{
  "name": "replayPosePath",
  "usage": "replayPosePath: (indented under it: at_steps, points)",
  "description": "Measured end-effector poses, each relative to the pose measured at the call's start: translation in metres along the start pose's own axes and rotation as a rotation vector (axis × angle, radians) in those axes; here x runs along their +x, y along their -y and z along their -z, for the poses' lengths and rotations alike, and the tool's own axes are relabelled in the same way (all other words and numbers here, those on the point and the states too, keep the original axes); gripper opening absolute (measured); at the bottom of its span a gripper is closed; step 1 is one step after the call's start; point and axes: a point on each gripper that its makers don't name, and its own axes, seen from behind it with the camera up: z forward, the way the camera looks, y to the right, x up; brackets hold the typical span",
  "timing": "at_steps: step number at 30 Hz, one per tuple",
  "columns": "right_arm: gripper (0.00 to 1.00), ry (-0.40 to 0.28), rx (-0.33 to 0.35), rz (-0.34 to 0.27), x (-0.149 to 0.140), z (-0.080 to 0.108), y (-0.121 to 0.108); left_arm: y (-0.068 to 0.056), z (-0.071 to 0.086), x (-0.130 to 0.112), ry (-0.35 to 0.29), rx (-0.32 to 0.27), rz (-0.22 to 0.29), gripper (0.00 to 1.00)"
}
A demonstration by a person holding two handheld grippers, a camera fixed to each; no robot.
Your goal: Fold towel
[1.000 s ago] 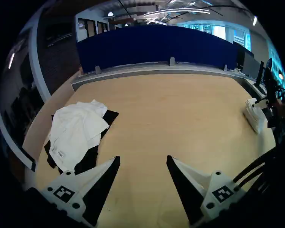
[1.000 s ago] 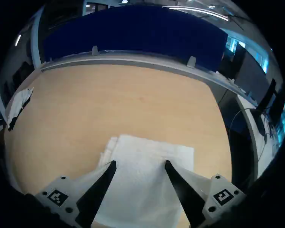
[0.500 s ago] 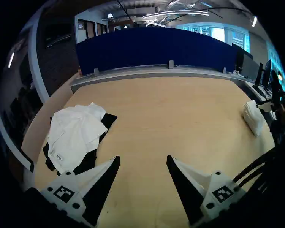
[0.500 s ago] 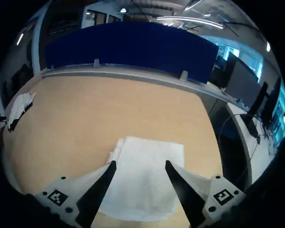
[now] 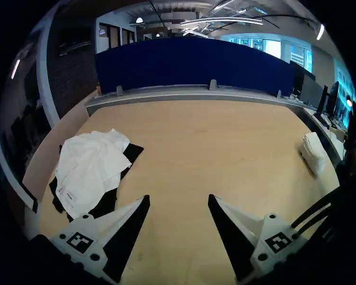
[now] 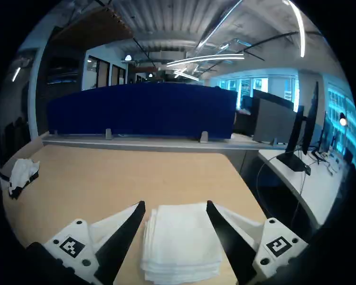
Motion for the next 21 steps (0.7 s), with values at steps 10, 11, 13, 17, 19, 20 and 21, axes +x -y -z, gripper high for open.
replayPosePath:
  at_steps: [10, 11, 13, 17, 19, 20, 21]
  points:
    - [1.0, -0.127, -0.028, -0.028, 0.038, 0.018, 0.015, 0.001, -0.002, 0.012, -0.04, -0.011, 0.0, 0.91]
    - [1.0, -0.136, -0.027, -0.027, 0.042, 0.019, 0.018, 0.002, -0.001, 0.014, -0.048, -0.011, 0.003, 0.91]
    - [1.0, -0.156, -0.025, -0.018, 0.051, 0.023, 0.024, 0.003, -0.001, 0.018, -0.066, -0.009, 0.011, 0.91]
    - [1.0, -0.196, -0.025, 0.013, 0.07, 0.03, 0.039, 0.007, -0.002, 0.026, -0.095, -0.006, 0.021, 0.91]
    - [1.0, -0.213, -0.028, 0.027, 0.078, 0.032, 0.047, 0.007, -0.002, 0.033, -0.112, -0.006, 0.02, 0.91]
    - [1.0, -0.219, -0.029, 0.032, 0.081, 0.032, 0.051, 0.008, -0.003, 0.037, -0.121, -0.007, 0.018, 0.91]
    - [1.0, -0.226, -0.03, 0.037, 0.085, 0.032, 0.056, 0.008, -0.003, 0.041, -0.132, -0.008, 0.016, 0.91]
